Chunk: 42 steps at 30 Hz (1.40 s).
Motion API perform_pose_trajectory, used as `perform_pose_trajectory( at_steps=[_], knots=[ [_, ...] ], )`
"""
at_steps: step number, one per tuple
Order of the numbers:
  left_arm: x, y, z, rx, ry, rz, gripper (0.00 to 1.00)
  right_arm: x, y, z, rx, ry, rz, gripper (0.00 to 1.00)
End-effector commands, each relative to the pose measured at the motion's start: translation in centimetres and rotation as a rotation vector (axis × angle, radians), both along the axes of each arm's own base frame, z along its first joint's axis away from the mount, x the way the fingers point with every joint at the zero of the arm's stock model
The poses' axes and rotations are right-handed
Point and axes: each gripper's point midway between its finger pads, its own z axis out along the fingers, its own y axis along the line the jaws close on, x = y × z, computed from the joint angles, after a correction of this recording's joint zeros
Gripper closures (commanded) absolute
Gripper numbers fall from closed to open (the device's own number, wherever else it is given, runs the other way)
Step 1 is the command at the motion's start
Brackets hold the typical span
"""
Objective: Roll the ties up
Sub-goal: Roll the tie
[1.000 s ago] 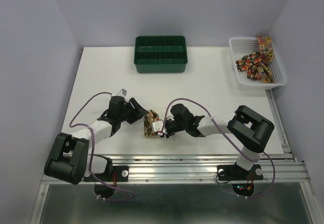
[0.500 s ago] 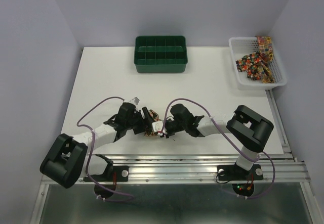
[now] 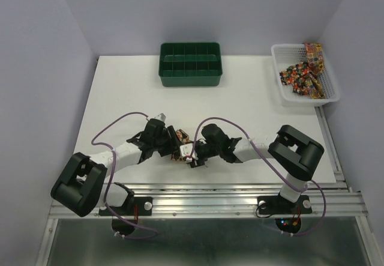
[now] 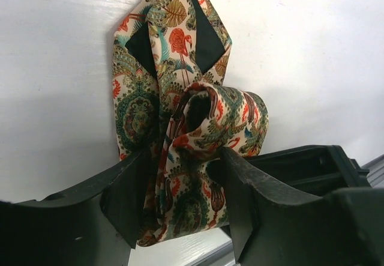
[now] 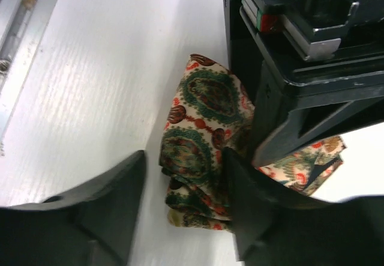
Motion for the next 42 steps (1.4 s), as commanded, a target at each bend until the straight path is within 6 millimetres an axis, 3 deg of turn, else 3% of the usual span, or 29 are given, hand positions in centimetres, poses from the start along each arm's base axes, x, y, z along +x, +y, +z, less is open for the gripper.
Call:
perform_pose_trajectory(
  at_steps=[1, 3, 4, 11, 12, 16, 19, 20, 23, 26, 33, 42],
  knots=[
    [-0.4, 2.0, -2.2, 0.14, 0.052, 0.024, 0.38, -0.5, -0.5, -0.6, -0.051, 0.054, -0.034, 0.33],
    [-0.4, 2.0, -2.2, 0.144, 0.052, 0.027, 0.38, -0.9, -0.8, -0.1, -0.039, 0.059, -0.028, 0.26],
    [-0.3, 2.1, -2.1, 0.147, 0.047, 0.033, 0.38, -0.9, -0.6, 1.2, 0.0, 0.051, -0.032, 0.0],
    [-0.2, 2.1, -2.1, 0.15, 0.041, 0.032, 0.39, -1.6, -1.5, 4.9, 0.123, 0.091, -0.127, 0.0],
    [-0.3, 2.1, -2.1, 0.149, 0.04, 0.031, 0.39, -1.2, -1.5, 6.4, 0.173, 0.083, -0.157, 0.0],
    [-0.3, 2.0, -2.0, 0.141, 0.03, 0.025, 0.39, 1.4, -3.0, 8.2, 0.28, 0.192, -0.474, 0.0],
    [-0.6, 1.7, -2.0, 0.126, 0.026, 0.005, 0.39, 3.3, -5.0, 7.4, 0.285, 0.281, -0.717, 0.22],
    [-0.6, 1.6, -2.0, 0.118, 0.025, -0.003, 0.39, 4.0, -5.5, 7.3, 0.288, 0.312, -0.798, 0.38],
    [-0.9, 1.3, -2.1, 0.106, 0.028, -0.026, 0.39, 3.7, -6.6, 4.1, 0.182, 0.384, -0.89, 0.57],
    [-0.9, 1.1, -2.0, 0.093, 0.014, -0.034, 0.39, 3.7, -7.0, 1.9, 0.121, 0.412, -0.93, 0.67],
    [-1.0, 0.9, -1.9, 0.072, 0.0, -0.036, 0.38, 3.8, -5.1, -0.2, 0.053, 0.451, -0.891, 0.72],
    [-0.8, 0.2, -0.9, 0.029, -0.029, -0.056, 0.37, 4.8, -2.4, 0.1, 0.074, 0.452, -0.833, 0.75]
  ],
)
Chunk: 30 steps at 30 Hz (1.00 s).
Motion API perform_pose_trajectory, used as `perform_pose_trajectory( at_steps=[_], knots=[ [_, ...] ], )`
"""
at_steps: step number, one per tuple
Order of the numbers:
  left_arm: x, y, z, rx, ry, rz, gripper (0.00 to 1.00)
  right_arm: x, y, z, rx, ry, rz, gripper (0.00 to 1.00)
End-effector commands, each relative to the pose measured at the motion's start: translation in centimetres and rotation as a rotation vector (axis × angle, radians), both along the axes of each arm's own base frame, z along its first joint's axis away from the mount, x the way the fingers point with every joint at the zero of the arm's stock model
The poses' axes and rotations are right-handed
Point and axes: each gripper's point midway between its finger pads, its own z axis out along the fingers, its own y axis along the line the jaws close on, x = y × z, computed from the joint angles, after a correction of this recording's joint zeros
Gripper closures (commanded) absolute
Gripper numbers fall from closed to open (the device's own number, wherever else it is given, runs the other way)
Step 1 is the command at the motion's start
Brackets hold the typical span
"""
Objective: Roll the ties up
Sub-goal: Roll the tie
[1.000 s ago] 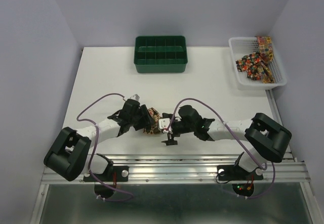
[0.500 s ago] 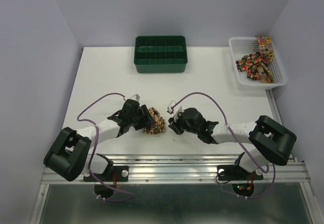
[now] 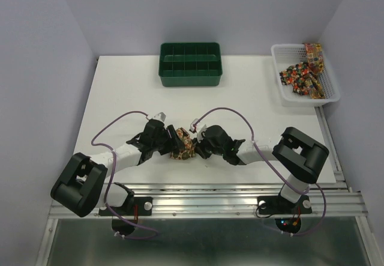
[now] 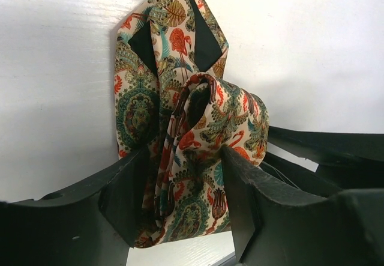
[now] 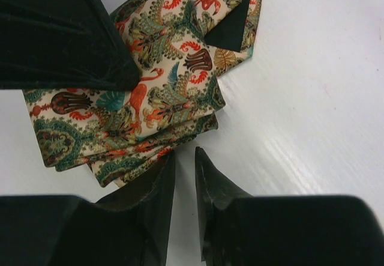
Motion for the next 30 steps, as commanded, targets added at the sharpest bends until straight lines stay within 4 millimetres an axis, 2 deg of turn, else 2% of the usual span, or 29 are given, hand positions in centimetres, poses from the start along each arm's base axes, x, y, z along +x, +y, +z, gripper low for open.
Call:
perform_pose_trajectory(
  at_steps=[1, 6, 13, 18, 23, 30],
  knots=[
    [-1.5, 0.5, -1.1, 0.022, 0.031, -0.04, 0.37, 1.1, 2.2, 1.6, 0.062, -0.026, 0.019, 0.75],
    [-1.8, -0.2, -1.1, -0.019, 0.036, -0.061, 0.36, 1.6, 3.3, 3.0, 0.158, -0.043, 0.001, 0.76],
    [-1.9, -0.6, -0.5, -0.081, 0.032, -0.034, 0.35, 0.9, 4.2, 3.9, 0.282, -0.001, -0.017, 0.75],
    [-1.9, -0.1, -0.5, -0.102, 0.038, 0.025, 0.34, 0.0, 4.9, 3.3, 0.316, 0.084, -0.009, 0.75],
    [-2.1, 0.7, -0.8, -0.137, 0.064, 0.131, 0.34, -1.4, 5.0, 1.5, 0.324, 0.193, -0.02, 0.75],
    [-2.5, 1.8, -1.3, -0.127, 0.062, 0.192, 0.35, -2.4, 5.6, 1.6, 0.391, 0.268, -0.016, 0.75]
  ],
)
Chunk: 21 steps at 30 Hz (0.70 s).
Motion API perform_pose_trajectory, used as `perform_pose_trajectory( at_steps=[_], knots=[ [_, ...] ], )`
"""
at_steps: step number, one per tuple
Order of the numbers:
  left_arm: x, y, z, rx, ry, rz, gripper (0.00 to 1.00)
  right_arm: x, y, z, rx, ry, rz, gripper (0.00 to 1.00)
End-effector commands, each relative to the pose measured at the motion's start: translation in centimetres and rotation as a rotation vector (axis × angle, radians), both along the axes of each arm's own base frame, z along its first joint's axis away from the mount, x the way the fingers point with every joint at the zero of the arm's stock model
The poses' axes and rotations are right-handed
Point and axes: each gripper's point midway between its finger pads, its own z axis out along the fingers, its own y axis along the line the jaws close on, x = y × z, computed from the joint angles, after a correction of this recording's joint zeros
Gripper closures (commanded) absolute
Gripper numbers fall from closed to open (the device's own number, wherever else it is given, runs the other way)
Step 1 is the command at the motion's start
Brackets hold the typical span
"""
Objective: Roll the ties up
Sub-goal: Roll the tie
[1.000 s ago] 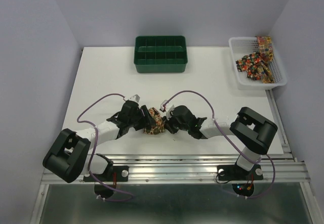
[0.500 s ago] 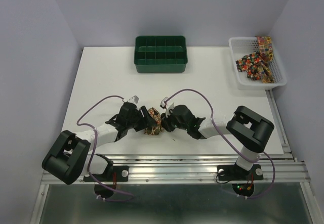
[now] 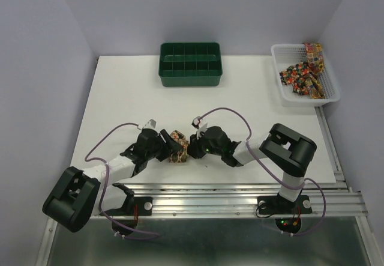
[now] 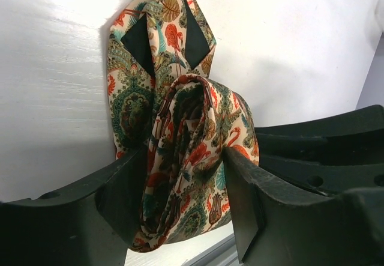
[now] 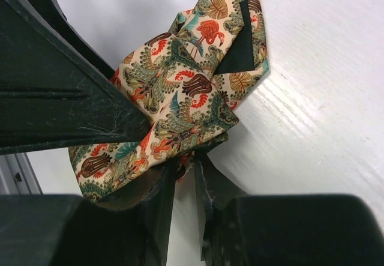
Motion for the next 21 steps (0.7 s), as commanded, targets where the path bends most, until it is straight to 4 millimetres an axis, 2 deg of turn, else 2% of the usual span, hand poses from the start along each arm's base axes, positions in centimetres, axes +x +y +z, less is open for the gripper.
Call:
perform_pose_trajectory(
  at_steps=[1, 4, 5, 9, 12, 15, 16, 19, 21],
  knots=[
    [-1.1, 1.1, -1.7, 0.031, 0.061, 0.041, 0.36, -1.8, 1.2, 0.9, 0.099, 0.063, 0.048, 0.74],
    [-1.2, 1.1, -2.0, 0.037, 0.069, 0.041, 0.41, -2.5, 1.5, 1.2, 0.127, 0.092, 0.073, 0.72],
    [-1.2, 1.1, -2.0, 0.037, 0.069, 0.043, 0.47, -3.0, 1.7, 1.3, 0.139, 0.107, 0.098, 0.72],
    [-1.3, 1.2, -1.8, 0.031, 0.062, 0.044, 0.54, -2.3, 1.4, 0.5, 0.115, 0.118, 0.049, 0.72],
    [-1.5, 1.6, -1.7, 0.037, 0.056, 0.055, 0.55, -1.9, 1.0, 0.1, 0.077, 0.099, 0.026, 0.67],
    [-1.7, 1.6, -1.6, 0.034, 0.044, 0.046, 0.55, -2.1, 0.6, -0.4, 0.055, 0.106, 0.026, 0.67],
    [-1.7, 1.7, -1.5, 0.038, 0.041, 0.042, 0.55, -2.1, 0.1, -1.0, 0.027, 0.113, 0.016, 0.67],
    [-1.9, 1.7, -1.5, 0.048, 0.034, 0.021, 0.55, -0.9, -1.6, -1.2, -0.055, 0.078, -0.071, 0.66],
    [-2.1, 1.6, -1.5, 0.051, 0.034, 0.003, 0.55, 0.3, -2.6, 0.4, -0.068, 0.029, -0.141, 0.62]
  ],
)
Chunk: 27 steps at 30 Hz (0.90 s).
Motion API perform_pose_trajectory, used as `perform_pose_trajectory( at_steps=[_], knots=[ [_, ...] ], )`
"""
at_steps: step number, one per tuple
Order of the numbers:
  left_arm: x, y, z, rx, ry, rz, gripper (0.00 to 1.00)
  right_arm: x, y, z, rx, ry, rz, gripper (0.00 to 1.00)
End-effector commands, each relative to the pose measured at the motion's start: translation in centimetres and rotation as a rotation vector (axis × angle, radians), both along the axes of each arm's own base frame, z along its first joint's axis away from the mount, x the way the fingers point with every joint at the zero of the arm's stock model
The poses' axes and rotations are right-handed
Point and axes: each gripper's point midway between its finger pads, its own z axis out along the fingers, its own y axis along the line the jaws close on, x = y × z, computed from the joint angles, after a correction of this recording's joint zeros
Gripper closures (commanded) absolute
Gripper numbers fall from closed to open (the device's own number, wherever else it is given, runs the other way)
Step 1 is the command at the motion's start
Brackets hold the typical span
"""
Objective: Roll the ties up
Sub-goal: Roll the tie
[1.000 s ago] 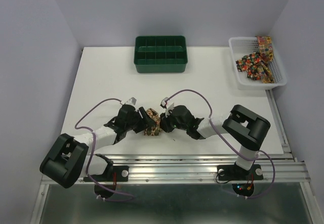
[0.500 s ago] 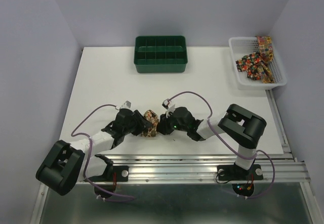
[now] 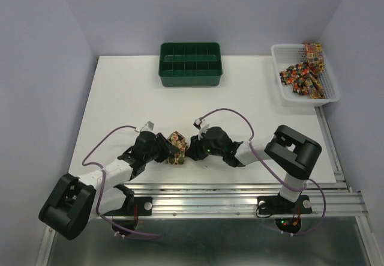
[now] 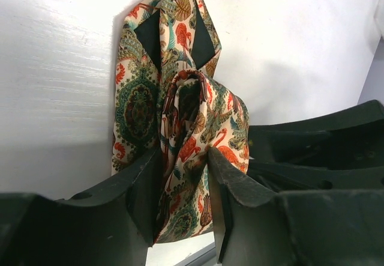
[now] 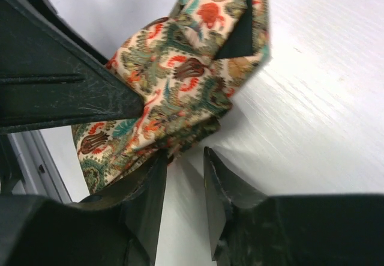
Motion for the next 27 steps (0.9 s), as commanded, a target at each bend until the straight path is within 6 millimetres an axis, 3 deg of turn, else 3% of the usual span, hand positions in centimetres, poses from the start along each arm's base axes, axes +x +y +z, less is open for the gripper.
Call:
perform_pose_trajectory(
  at_steps=[1, 4, 10, 15, 20, 24, 27],
  knots=[
    [-1.4, 0.7, -1.6, 0.068, 0.028, -0.053, 0.55, 0.8, -3.2, 0.5, -0.133, -0.043, -0.115, 0.61],
    [-1.4, 0.5, -1.7, 0.09, 0.023, -0.093, 0.55, 2.2, -5.1, 2.0, -0.193, -0.087, -0.213, 0.57],
    [-0.6, -0.5, -1.4, 0.136, -0.04, -0.217, 0.55, 4.9, -5.7, 5.0, -0.205, -0.157, -0.309, 0.53],
    [0.6, -2.3, 0.0, 0.125, -0.127, -0.334, 0.6, 7.8, -5.8, 5.5, -0.2, -0.148, -0.338, 0.53],
    [1.2, -2.8, -0.2, 0.126, -0.097, -0.341, 0.78, 10.0, -3.8, 6.0, -0.202, -0.223, -0.288, 0.5],
    [0.7, -2.1, -0.9, 0.137, -0.073, -0.31, 0.78, 10.2, -1.4, 5.8, -0.214, -0.226, -0.171, 0.48],
    [0.2, -1.7, -1.3, 0.139, -0.062, -0.296, 0.78, 10.3, -0.3, 4.4, -0.224, -0.221, -0.117, 0.46]
  ],
)
